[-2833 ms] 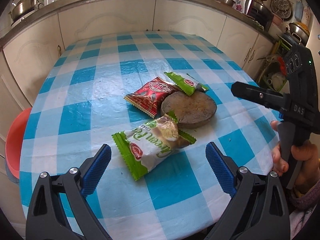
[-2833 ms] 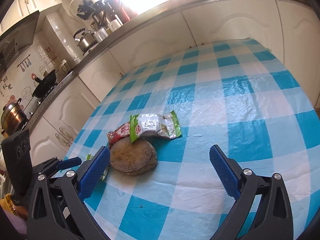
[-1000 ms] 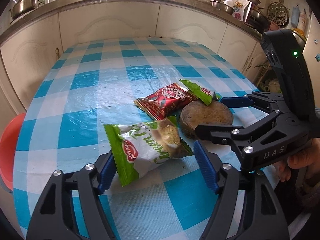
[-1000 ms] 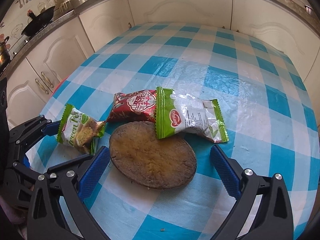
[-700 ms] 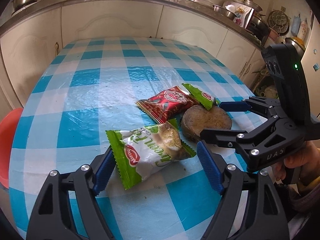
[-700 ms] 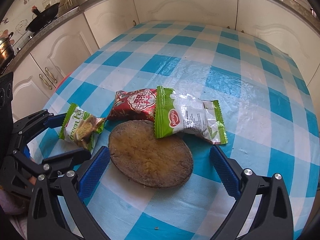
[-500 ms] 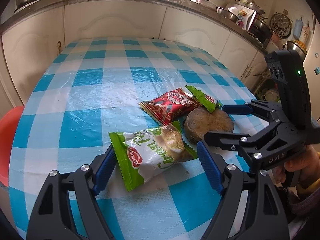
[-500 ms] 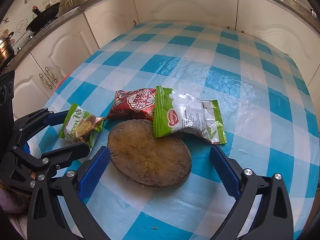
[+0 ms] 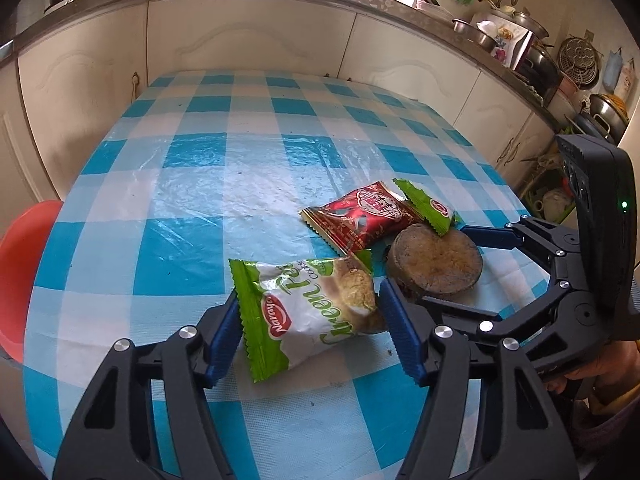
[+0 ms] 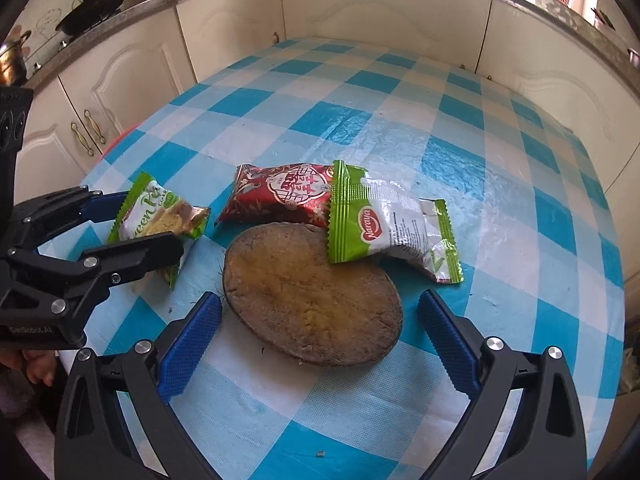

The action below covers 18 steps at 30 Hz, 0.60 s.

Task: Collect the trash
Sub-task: 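Grasp the green pea snack bag with the left tool while the right tool grasps the round potato slice, then lift the snack bag with the left tool while the right tool lifts the potato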

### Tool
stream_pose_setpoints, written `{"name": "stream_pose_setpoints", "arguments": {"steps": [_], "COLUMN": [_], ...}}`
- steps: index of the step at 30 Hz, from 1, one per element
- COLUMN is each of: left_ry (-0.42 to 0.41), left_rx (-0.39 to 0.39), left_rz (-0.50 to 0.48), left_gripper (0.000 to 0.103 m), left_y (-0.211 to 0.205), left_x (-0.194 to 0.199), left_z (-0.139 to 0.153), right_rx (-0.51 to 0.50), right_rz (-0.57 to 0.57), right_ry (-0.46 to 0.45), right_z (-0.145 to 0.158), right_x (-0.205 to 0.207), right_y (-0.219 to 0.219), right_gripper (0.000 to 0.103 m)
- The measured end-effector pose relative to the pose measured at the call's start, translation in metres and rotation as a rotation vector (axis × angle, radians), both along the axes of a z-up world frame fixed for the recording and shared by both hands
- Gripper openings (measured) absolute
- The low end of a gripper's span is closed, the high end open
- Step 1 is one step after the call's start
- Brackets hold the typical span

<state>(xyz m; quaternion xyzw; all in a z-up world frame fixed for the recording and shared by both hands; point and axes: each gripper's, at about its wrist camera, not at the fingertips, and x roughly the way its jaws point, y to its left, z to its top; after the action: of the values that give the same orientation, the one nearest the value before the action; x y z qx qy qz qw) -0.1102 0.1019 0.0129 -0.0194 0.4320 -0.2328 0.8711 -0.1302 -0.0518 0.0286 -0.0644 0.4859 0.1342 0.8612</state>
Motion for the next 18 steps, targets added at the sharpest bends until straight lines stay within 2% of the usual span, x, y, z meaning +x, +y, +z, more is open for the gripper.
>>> {"name": "stream_pose_setpoints", "arguments": {"steps": [2,5,9,18], "left_ry": [-0.013,-0.003,0.001,0.023], "left_rx": [0.021,0.012,0.012,-0.059], "left_rz": [-0.004,0.002,-0.004,0.004], "left_gripper": [0.066,0.064,0.060,0.051], "left_y": [-0.0029,-0.0024,-0.0030,0.0054], "left_x": [-0.0009,0.0027,0.0045,0.0056], "left_z": [-0.0002,0.0002,0.0002,0.0000], "right_rx": [-0.016,-0.004,-0.002,0.058], "right_rz": [0.011,0.021,0.020,-0.022], "right_ry": [-0.010,-0.031,-0.036,-0.048], "right_z": [-0.0009,0.0014,0.0011,0.0044], "right_x": [-0.0003,-0.0009,-0.0008,-0.0051], "right_y": [0.0030,0.0040,0.0037,-0.0032], "right_gripper": [0.095,0.082,0.081,0.080]}}
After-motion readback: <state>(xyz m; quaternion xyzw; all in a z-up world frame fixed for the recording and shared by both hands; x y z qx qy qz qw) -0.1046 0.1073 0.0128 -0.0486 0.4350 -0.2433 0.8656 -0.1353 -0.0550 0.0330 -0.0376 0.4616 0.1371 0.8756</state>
